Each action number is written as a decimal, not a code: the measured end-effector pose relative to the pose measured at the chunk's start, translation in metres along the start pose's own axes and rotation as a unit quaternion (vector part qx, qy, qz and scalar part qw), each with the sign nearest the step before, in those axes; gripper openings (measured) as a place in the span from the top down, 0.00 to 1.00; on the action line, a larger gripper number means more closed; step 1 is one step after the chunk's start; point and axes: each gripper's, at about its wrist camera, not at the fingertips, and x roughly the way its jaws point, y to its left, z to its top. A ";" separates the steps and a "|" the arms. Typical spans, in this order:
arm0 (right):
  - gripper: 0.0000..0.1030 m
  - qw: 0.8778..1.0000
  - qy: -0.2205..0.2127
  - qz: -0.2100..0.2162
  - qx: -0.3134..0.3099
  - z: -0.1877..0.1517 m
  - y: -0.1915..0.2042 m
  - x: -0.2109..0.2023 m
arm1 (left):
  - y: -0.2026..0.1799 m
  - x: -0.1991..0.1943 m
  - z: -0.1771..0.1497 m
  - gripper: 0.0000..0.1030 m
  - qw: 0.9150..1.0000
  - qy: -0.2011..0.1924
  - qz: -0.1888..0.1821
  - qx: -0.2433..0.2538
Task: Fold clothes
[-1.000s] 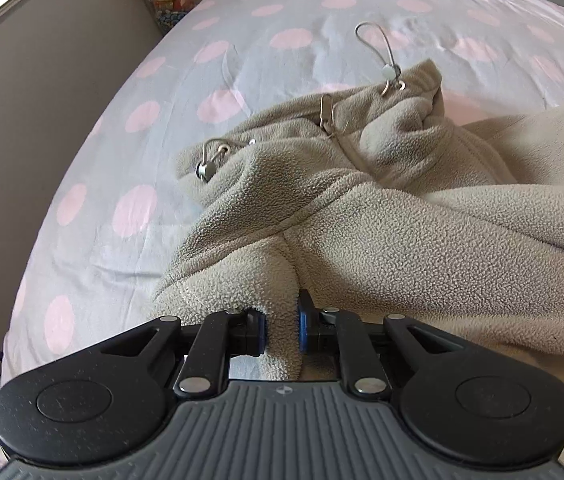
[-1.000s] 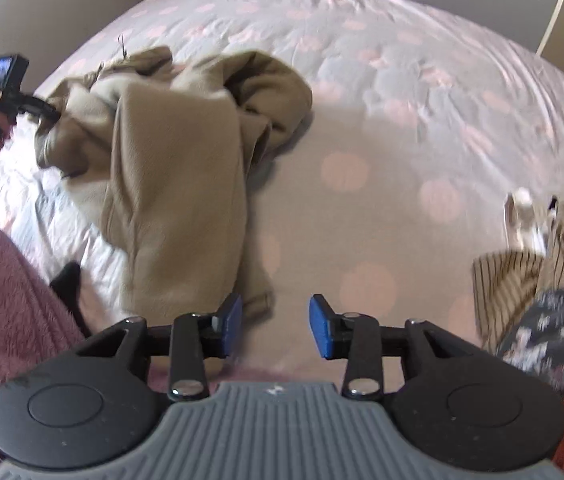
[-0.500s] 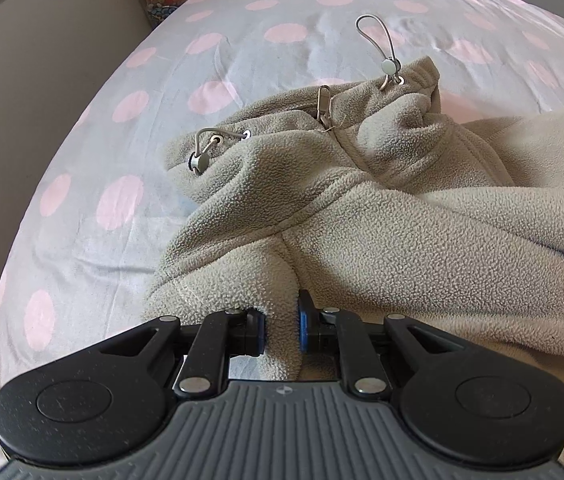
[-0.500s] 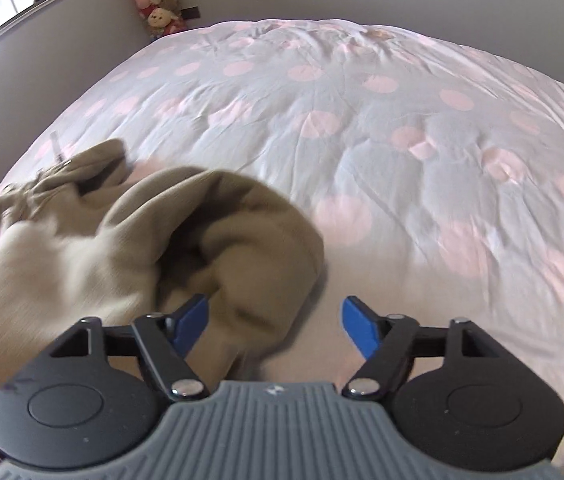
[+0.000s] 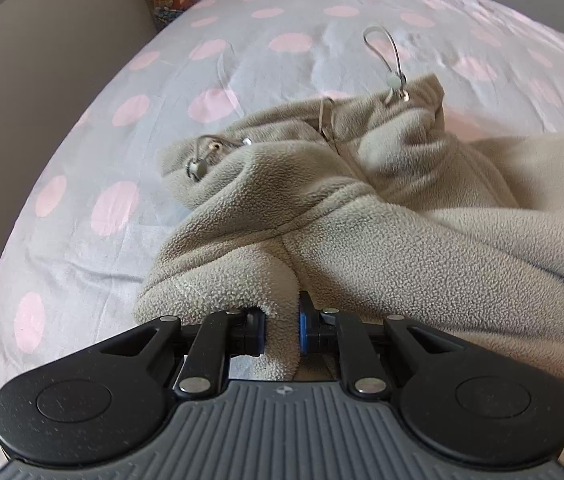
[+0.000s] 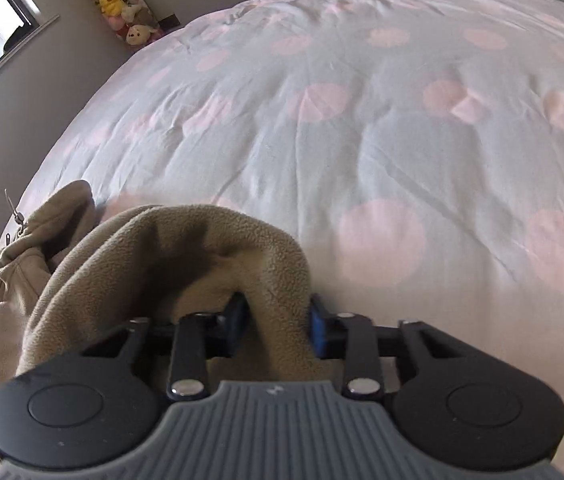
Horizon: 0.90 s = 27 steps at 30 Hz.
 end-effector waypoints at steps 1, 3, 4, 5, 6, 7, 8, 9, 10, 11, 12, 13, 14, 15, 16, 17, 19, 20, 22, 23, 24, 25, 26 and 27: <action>0.82 1.000 -0.007 -0.025 -0.015 0.002 0.008 -0.008 | 0.002 -0.007 0.004 0.88 1.000 -0.007 0.001 -0.004; 0.83 0.997 -0.043 -0.052 -0.033 0.007 0.020 -0.033 | 0.005 -0.023 0.012 0.88 1.000 -0.026 0.006 -0.007; 0.84 0.995 -0.063 -0.064 -0.038 0.011 0.024 -0.047 | 0.006 -0.034 0.017 0.88 0.999 -0.037 0.010 -0.004; 0.84 0.993 -0.085 -0.076 -0.040 0.015 0.027 -0.063 | 0.006 -0.047 0.024 0.88 0.999 -0.050 0.008 -0.003; 0.84 0.989 -0.107 -0.089 -0.043 0.019 0.030 -0.080 | 0.007 -0.059 0.030 0.88 0.998 -0.062 0.007 -0.001; 0.84 0.985 -0.129 -0.102 -0.044 0.024 0.031 -0.098 | 0.007 -0.072 0.037 0.88 0.997 -0.074 0.006 0.001; 0.84 0.981 -0.151 -0.115 -0.045 0.029 0.032 -0.117 | 0.007 -0.086 0.044 0.88 0.996 -0.086 -0.001 -0.003; 0.84 0.976 -0.170 -0.128 -0.046 0.033 0.031 -0.136 | 0.004 -0.098 0.050 0.88 0.995 -0.098 -0.005 -0.001; 0.84 0.971 -0.188 -0.143 -0.045 0.036 0.027 -0.155 | 0.001 -0.111 0.057 0.88 0.994 -0.111 -0.010 0.000; 0.84 0.965 -0.206 -0.159 -0.044 0.039 0.024 -0.175 | -0.003 -0.124 0.064 0.88 0.992 -0.124 -0.014 0.002; 0.84 0.959 -0.222 -0.172 -0.040 0.042 0.018 -0.194 | -0.013 -0.133 0.070 0.88 0.990 -0.136 -0.016 0.015; 0.84 0.954 -0.235 -0.185 -0.034 0.044 0.009 -0.214 | -0.024 -0.143 0.077 0.88 0.988 -0.149 -0.019 0.027; 0.84 0.948 -0.247 -0.199 -0.027 0.046 -0.001 -0.234 | -0.034 -0.153 0.083 0.88 0.986 -0.161 -0.021 0.039; 0.84 0.942 -0.259 -0.212 -0.021 0.048 -0.010 -0.254 | -0.048 -0.158 0.090 0.88 0.984 -0.169 -0.029 0.048; 0.84 0.937 -0.269 -0.224 -0.017 0.048 -0.021 -0.271 | -0.062 -0.163 0.098 0.88 0.982 -0.177 -0.037 0.057; 0.84 0.931 -0.278 -0.236 -0.013 0.049 -0.031 -0.287 | -0.076 -0.169 0.105 0.88 0.979 -0.185 -0.045 0.066; 0.84 0.917 -0.289 -0.276 -0.004 0.047 -0.056 -0.314 | -0.110 -0.171 0.116 0.88 0.975 -0.192 -0.074 0.080; 0.84 0.909 -0.293 -0.296 0.004 0.046 -0.069 -0.325 | -0.127 -0.172 0.121 0.88 0.973 -0.195 -0.088 0.087; 0.84 0.896 -0.299 -0.326 0.035 0.042 -0.100 -0.343 | -0.162 -0.167 0.127 0.88 0.968 -0.190 -0.126 0.105; 0.84 0.892 -0.297 -0.337 0.052 0.037 -0.116 -0.348 | -0.180 -0.162 0.126 0.88 0.966 -0.185 -0.139 0.119; 0.84 0.888 -0.294 -0.348 0.069 0.033 -0.133 -0.352 | -0.199 -0.157 0.125 0.88 0.963 -0.180 -0.152 0.133; 0.84 0.885 -0.287 -0.359 0.081 0.027 -0.148 -0.352 | -0.217 -0.153 0.122 0.88 0.961 -0.176 -0.156 0.148; 0.84 0.888 -0.273 -0.358 0.088 0.019 -0.159 -0.345 | -0.235 -0.148 0.119 0.88 0.958 -0.172 -0.160 0.164; 0.83 0.893 -0.258 -0.356 0.094 0.011 -0.169 -0.337 | -0.253 -0.143 0.114 0.88 0.956 -0.172 -0.156 0.181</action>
